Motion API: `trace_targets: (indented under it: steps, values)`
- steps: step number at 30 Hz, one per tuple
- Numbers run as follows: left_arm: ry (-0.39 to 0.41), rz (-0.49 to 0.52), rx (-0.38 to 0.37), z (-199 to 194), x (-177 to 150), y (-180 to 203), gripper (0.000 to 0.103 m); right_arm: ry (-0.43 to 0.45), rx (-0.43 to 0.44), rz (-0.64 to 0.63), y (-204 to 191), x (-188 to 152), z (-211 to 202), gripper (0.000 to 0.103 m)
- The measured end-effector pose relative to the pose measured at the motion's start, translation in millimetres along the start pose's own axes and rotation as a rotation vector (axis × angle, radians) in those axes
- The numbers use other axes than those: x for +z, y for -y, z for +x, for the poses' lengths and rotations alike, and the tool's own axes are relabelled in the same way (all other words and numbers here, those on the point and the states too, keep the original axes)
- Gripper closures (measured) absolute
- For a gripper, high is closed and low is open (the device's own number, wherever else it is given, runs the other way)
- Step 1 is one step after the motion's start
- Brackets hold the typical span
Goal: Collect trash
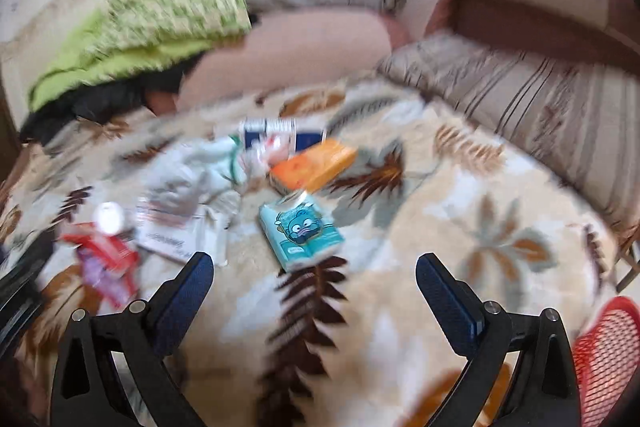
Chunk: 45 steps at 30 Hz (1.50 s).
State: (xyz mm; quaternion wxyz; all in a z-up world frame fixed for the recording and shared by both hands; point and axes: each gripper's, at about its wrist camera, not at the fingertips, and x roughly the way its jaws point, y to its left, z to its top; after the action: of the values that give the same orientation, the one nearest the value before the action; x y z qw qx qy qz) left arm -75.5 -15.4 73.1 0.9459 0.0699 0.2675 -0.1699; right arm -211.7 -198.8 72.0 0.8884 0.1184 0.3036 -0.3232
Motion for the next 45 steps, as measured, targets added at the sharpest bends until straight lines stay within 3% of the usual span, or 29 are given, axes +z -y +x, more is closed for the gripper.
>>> trace_targets:
  steps: [3,8,15,21,45]
  values:
    - [0.019,0.002,-0.013,-13.7,-3.0,-0.1,0.0,0.095,0.013,-0.013,4.2,-12.3,-46.9,0.001]
    - [0.045,0.015,-0.064,-51.8,-19.0,-0.5,0.0,0.123,0.008,-0.019,14.0,-31.7,-81.5,0.002]
    - [0.099,0.122,-0.124,-99.8,-48.4,10.2,0.0,0.203,0.015,-0.014,24.0,-52.7,-123.5,0.003]
    - [0.119,0.147,-0.127,-113.0,-59.8,12.6,0.0,0.18,0.008,-0.014,30.5,-58.3,-123.8,0.003]
    - [0.085,0.16,-0.142,-103.8,-63.5,17.3,0.0,0.18,-0.04,0.011,31.7,-61.0,-120.8,0.003]
